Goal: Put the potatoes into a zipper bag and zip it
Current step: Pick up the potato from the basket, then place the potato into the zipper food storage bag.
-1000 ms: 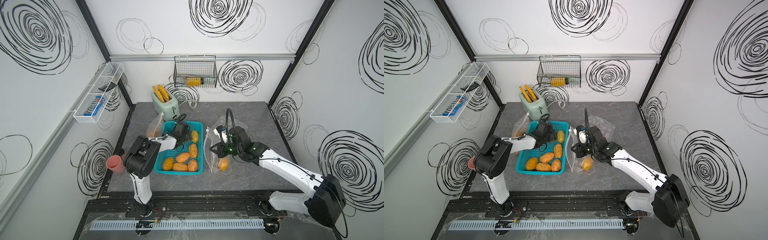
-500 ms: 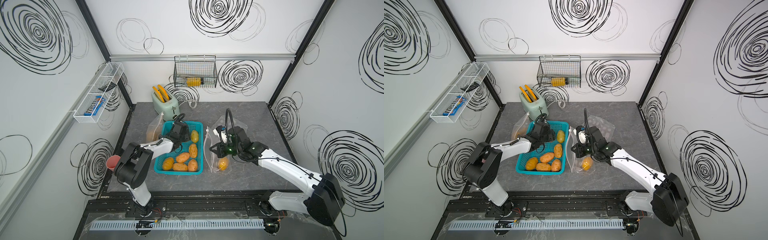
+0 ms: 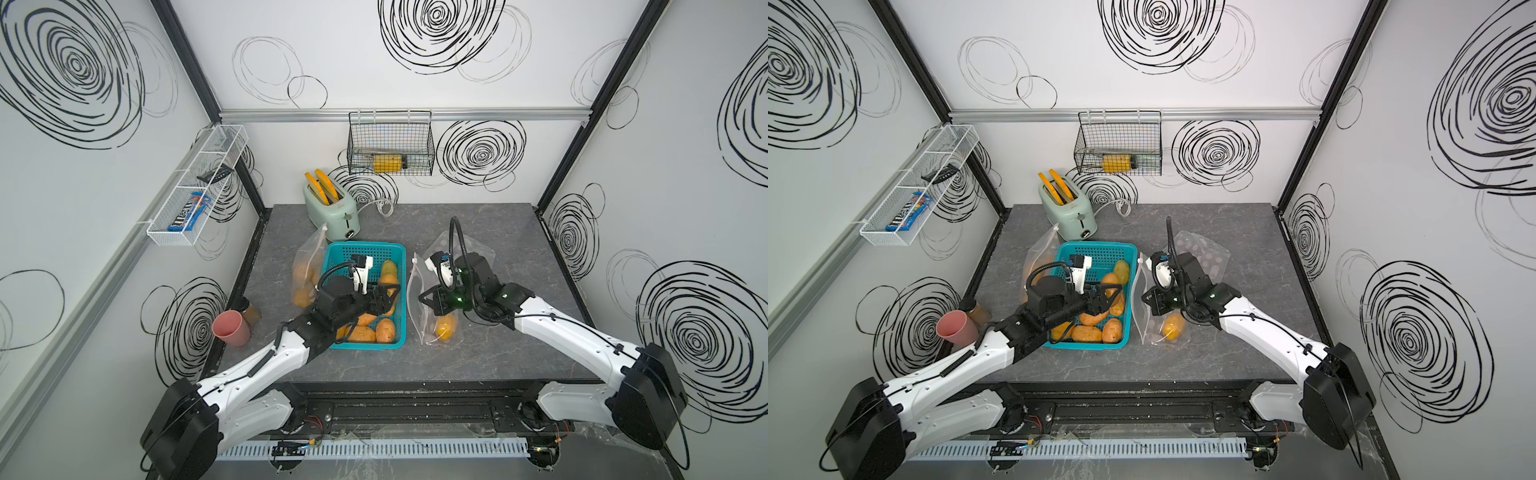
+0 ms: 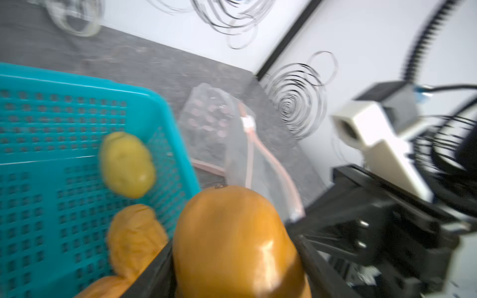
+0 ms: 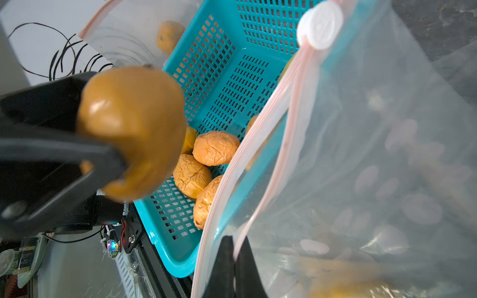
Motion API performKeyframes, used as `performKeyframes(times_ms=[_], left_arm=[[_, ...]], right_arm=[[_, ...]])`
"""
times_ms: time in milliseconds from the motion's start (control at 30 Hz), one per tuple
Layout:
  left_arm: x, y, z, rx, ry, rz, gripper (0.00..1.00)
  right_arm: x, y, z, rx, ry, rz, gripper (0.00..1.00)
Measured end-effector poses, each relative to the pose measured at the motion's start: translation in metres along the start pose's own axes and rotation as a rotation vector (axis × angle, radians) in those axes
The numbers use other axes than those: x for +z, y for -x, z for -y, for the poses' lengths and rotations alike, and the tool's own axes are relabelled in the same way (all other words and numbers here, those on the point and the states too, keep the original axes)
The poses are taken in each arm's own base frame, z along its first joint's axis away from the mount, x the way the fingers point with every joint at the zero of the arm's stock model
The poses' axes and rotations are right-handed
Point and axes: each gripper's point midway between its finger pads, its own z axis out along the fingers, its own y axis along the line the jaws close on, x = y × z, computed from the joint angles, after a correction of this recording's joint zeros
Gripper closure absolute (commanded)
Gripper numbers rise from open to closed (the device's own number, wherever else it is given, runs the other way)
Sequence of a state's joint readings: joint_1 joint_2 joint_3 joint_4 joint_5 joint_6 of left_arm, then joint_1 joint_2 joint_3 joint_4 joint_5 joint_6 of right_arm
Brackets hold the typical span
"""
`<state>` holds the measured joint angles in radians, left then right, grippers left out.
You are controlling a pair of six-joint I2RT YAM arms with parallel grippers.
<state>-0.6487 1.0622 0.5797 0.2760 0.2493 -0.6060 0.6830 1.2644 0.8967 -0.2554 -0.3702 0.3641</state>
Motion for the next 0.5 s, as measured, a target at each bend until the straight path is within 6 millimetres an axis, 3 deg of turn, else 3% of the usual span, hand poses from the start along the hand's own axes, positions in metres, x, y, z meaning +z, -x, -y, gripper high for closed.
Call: performKeyframes(times_ms=[100, 167, 333, 500], left_arm=[[0.005, -0.016, 0.037, 0.025, -0.151, -0.06, 0.44], [0.009, -0.029, 0.047, 0.029, -0.197, -0.104, 0.44], [0.023, -0.046, 0.034, 0.004, -0.173, -0.166, 0.46], [0.032, -0.05, 0.03, -0.004, -0.173, -0.17, 0.47]], right_arm=[[0.0, 0.0, 0.0, -0.002, 0.0, -0.001, 1.0], [0.0, 0.0, 0.0, -0.002, 0.0, -0.001, 1.0], [0.0, 0.0, 0.001, -0.002, -0.003, 0.0, 1.0], [0.001, -0.001, 0.007, 0.004, -0.03, 0.003, 1.0]])
